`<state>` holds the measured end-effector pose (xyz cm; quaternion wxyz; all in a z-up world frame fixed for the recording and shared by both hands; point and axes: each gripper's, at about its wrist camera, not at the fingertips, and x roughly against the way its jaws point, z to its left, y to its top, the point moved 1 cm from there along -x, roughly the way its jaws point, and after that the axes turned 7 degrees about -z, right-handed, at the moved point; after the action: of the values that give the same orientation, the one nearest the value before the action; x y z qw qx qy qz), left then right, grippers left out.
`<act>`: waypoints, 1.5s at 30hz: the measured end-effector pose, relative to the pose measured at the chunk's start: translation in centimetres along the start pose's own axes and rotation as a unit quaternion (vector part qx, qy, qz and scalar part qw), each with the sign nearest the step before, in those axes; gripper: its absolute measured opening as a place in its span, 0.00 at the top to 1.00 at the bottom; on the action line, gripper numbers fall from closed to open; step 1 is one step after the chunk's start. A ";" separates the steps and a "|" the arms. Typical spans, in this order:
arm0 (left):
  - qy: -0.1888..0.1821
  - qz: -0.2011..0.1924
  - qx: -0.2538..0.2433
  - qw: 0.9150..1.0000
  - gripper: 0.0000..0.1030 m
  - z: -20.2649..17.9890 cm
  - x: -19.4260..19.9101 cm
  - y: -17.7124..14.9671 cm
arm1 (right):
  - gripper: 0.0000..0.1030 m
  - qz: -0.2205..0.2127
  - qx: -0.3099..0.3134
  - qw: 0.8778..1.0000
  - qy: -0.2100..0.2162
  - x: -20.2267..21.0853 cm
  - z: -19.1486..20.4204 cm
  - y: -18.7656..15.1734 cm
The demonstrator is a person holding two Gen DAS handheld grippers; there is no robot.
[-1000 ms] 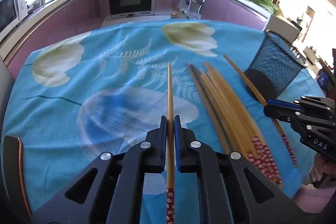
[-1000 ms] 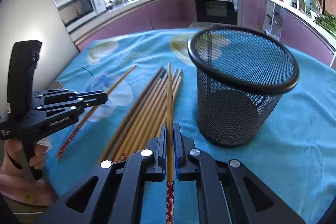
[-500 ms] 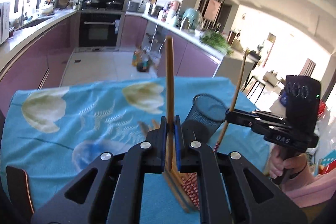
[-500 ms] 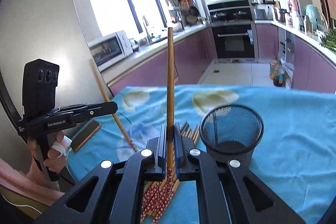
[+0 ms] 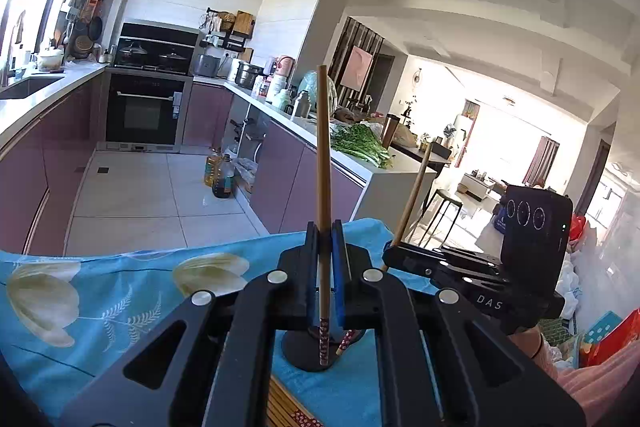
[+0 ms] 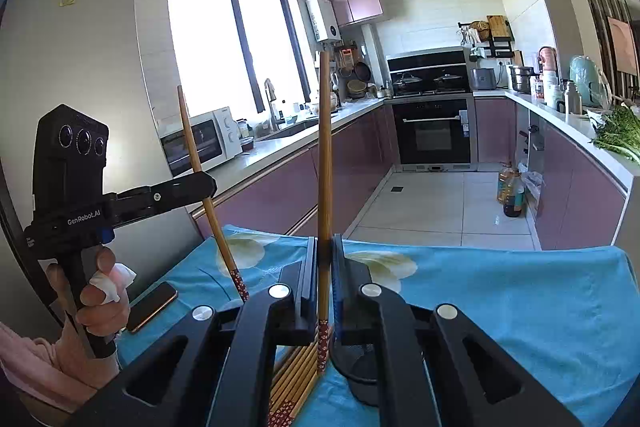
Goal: Organize utensils
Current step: 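Lift the chopstick upright and lower it into the black mesh holder, then open the right gripper and withdraw it from the holder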
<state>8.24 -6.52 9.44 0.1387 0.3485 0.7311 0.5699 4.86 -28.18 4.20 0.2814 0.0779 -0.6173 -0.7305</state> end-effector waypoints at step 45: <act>0.129 0.075 -0.035 0.988 0.56 4.6 -3.9 -7.4 | 0.61 0.059 0.022 0.997 -0.048 -3.2 -0.6 -3.2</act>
<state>11.20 -6.56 0.32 0.0120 0.3210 0.6944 0.6439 6.77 -26.81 0.26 0.2920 0.0121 -0.6495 -0.7020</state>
